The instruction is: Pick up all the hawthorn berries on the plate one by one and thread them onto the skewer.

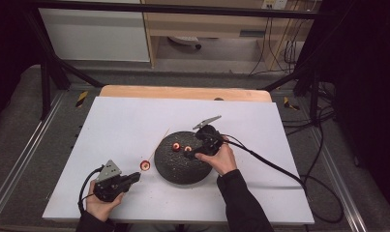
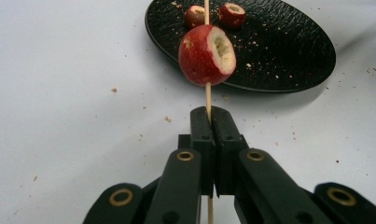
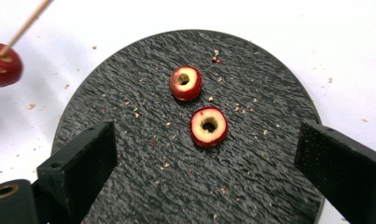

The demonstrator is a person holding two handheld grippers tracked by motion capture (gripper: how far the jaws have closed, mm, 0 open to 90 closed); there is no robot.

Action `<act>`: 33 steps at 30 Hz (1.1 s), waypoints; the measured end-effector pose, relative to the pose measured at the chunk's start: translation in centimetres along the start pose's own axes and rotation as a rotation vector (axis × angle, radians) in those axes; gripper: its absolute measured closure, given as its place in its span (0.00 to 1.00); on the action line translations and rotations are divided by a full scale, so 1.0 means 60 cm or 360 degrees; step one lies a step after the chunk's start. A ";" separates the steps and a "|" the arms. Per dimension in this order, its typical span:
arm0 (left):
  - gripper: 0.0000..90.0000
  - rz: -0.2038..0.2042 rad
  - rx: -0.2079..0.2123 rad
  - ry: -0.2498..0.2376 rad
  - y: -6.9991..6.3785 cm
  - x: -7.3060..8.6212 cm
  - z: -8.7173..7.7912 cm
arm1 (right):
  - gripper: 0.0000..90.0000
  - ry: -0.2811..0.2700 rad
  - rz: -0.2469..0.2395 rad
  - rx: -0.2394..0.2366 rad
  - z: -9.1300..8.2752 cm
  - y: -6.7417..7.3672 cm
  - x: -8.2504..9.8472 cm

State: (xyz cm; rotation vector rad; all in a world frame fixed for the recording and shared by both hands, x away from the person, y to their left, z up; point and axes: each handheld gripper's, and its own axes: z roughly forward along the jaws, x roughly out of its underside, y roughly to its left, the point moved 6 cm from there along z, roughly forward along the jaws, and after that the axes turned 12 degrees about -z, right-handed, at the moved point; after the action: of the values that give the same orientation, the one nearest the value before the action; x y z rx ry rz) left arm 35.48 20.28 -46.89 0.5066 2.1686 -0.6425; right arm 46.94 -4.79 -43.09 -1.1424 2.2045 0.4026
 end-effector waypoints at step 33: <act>0.99 0.0014 -0.0004 0.0043 0.001 0.008 0.007 | 0.62 0.0285 0.0209 -0.0113 0.081 -0.019 -0.004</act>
State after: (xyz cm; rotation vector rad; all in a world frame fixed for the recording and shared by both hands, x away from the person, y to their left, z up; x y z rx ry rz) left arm 35.46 20.15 -47.50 0.5261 2.1908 -0.6317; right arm 49.85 -2.78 -46.64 -1.1121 2.4478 0.4520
